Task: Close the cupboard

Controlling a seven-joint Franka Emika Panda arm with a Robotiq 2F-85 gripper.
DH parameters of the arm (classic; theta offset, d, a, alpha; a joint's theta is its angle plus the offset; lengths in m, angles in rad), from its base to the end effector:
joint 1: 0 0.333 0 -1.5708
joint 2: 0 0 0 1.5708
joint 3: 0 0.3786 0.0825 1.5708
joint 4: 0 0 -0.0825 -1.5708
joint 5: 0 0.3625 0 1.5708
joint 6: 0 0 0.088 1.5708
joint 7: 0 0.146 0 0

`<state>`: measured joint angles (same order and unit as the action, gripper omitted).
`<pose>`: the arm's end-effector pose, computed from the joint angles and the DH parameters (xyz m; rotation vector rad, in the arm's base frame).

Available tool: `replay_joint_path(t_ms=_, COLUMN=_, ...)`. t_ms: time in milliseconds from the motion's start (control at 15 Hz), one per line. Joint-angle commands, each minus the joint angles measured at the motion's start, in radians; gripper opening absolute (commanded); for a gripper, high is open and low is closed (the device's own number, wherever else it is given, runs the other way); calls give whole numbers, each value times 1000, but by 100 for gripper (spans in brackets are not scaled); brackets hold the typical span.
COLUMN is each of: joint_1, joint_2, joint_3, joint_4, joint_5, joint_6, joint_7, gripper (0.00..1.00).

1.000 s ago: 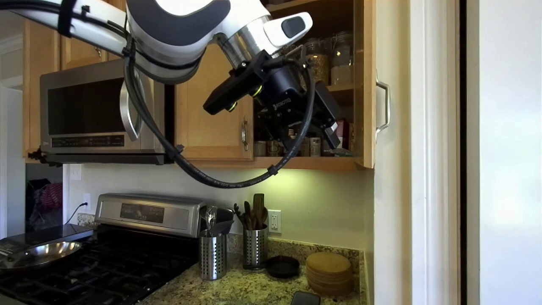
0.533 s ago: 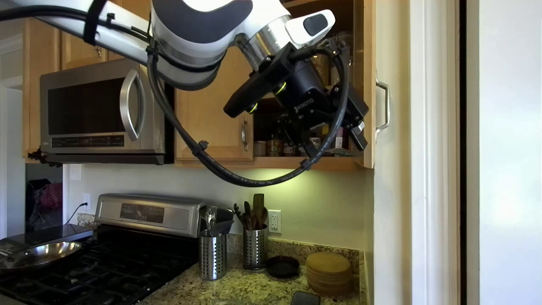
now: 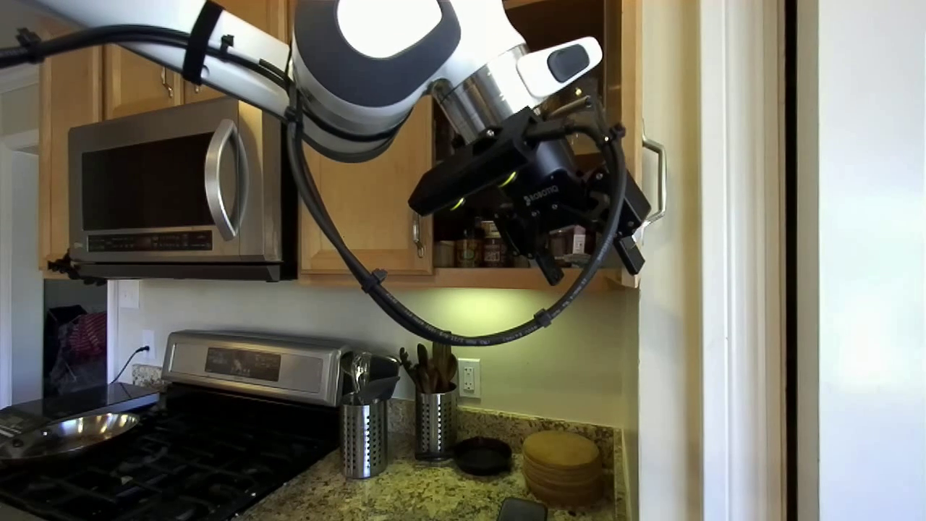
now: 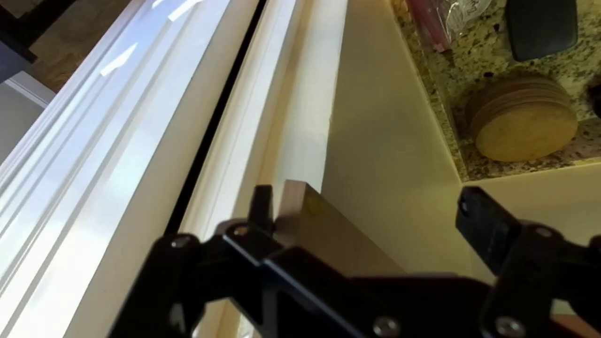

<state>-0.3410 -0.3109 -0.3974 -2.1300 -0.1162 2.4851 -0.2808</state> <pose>0.3509 -0.3595 0.6355 2.6746 -0.5583 0.8119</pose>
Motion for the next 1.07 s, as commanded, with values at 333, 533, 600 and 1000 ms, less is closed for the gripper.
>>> replay_joint_path(t_ms=333, joint_1=83, joint_2=-46, joint_3=-54, joint_4=-6, joint_5=209, joint_6=-1, joint_7=-163, gripper=100)
replay_joint_path(t_ms=533, joint_1=128, joint_2=-105, joint_3=-53, joint_4=-26, joint_5=278, joint_6=-39, joint_7=-225, gripper=100)
replay_joint_path(t_ms=600, joint_1=140, joint_2=-124, joint_3=-55, joint_4=-29, joint_5=296, joint_6=-65, joint_7=-241, gripper=100)
replay_joint_path(t_ms=1000, joint_1=236, joint_2=-228, joint_3=-56, joint_4=-35, joint_5=415, joint_6=-293, joint_7=-292, gripper=100)
